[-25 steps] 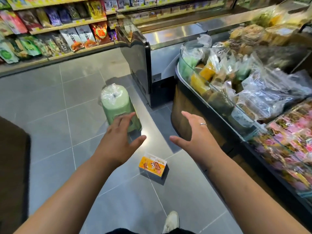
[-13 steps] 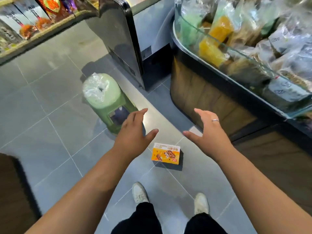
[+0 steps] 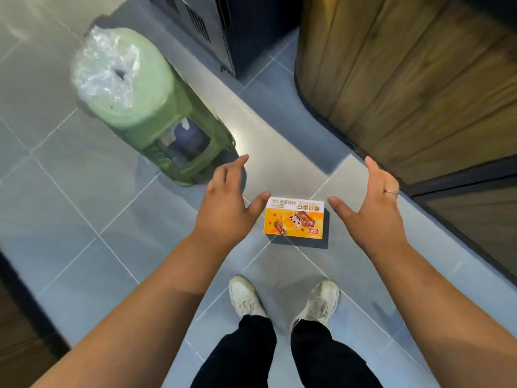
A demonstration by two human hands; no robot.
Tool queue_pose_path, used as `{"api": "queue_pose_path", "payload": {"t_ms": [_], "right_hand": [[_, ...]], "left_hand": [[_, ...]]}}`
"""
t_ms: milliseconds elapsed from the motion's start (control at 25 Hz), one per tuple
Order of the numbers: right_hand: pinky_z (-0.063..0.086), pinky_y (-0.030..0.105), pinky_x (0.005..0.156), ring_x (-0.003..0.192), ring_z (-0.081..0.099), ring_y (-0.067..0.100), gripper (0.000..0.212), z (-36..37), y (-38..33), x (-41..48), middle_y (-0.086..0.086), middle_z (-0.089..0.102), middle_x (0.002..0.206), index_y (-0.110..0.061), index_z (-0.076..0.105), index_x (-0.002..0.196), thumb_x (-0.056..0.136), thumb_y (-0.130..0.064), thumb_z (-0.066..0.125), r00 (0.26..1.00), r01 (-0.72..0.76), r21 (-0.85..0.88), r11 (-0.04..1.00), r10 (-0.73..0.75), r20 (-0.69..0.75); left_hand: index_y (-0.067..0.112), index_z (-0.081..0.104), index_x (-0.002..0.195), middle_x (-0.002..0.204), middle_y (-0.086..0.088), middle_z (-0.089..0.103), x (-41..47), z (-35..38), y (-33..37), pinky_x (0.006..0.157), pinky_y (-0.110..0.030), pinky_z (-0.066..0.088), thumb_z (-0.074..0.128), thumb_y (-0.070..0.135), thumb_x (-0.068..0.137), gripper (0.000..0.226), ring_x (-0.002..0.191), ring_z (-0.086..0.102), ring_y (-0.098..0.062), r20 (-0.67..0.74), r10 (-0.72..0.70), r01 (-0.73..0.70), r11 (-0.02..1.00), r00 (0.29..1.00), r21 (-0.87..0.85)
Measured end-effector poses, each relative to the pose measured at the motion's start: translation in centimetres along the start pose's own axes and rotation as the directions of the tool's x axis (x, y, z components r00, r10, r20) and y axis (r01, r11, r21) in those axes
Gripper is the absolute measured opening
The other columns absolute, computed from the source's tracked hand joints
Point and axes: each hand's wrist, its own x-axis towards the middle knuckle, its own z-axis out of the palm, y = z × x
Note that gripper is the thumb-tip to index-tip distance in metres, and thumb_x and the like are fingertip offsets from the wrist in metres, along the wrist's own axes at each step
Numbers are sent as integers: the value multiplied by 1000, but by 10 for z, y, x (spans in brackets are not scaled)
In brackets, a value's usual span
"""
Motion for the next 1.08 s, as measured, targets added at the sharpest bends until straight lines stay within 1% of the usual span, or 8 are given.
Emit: {"api": "queue_pose_path", "payload": {"t_ms": [280,440,640,720,760,880,960,1080], "right_hand": [[49,43,91,129,45,35,95,155,116,78,7,16,155,-37,12,150,79,-48,73,996,-65,-68,996,69,58],[48,46,90,125,46,39,96,239,170,115,11,14,154,-39,12,149,77,-50,74,990,-116,-78,990,121,69],[43,51,102,134,34,43,109,329,225,138,16,7,157,-45,3,149,68,-64,74,962,-226,-110,968,240,132],[40,55,104,135,34,43,118,350,240,145,19,17,154,-49,-3,146,58,-76,71,951,-229,-113,967,247,185],[42,57,101,131,39,42,123,357,244,148,18,25,148,-53,-6,143,51,-82,68,946,-229,-113,967,249,210],[53,53,87,107,55,37,126,371,247,153,14,38,125,-57,-4,139,37,-91,62,927,-253,-106,962,273,257],[54,52,83,102,57,35,124,367,239,154,11,39,119,-57,0,139,38,-89,65,928,-263,-92,960,278,250],[55,51,82,103,57,33,121,344,218,151,11,39,123,-56,2,140,44,-82,72,947,-232,-72,970,242,211]], "left_hand": [[27,25,150,144,-6,35,56,171,-98,103,-37,38,64,47,87,78,130,41,-26,72,-76,75,997,995,13],[32,19,151,147,-9,33,83,260,-147,102,-43,41,68,49,83,86,131,41,-29,106,-129,131,991,986,-13],[42,6,151,151,-12,27,110,360,-203,104,-48,40,74,47,79,99,136,35,-33,200,-230,230,973,952,24],[46,0,149,154,-14,21,120,390,-217,106,-53,37,76,48,76,106,137,33,-39,275,-298,292,954,914,63],[47,-3,148,154,-16,21,123,401,-221,106,-54,37,78,49,74,110,136,34,-42,324,-321,313,947,890,79],[47,-6,148,141,-19,31,127,425,-227,104,-53,42,81,46,71,116,123,46,-44,439,-352,359,931,827,70],[48,-6,147,135,-17,33,128,425,-224,101,-52,44,81,49,70,116,118,49,-42,424,-355,363,930,833,64],[52,-6,145,130,-15,35,126,401,-211,96,-51,48,81,54,68,116,115,51,-41,340,-331,326,943,880,73]]}}
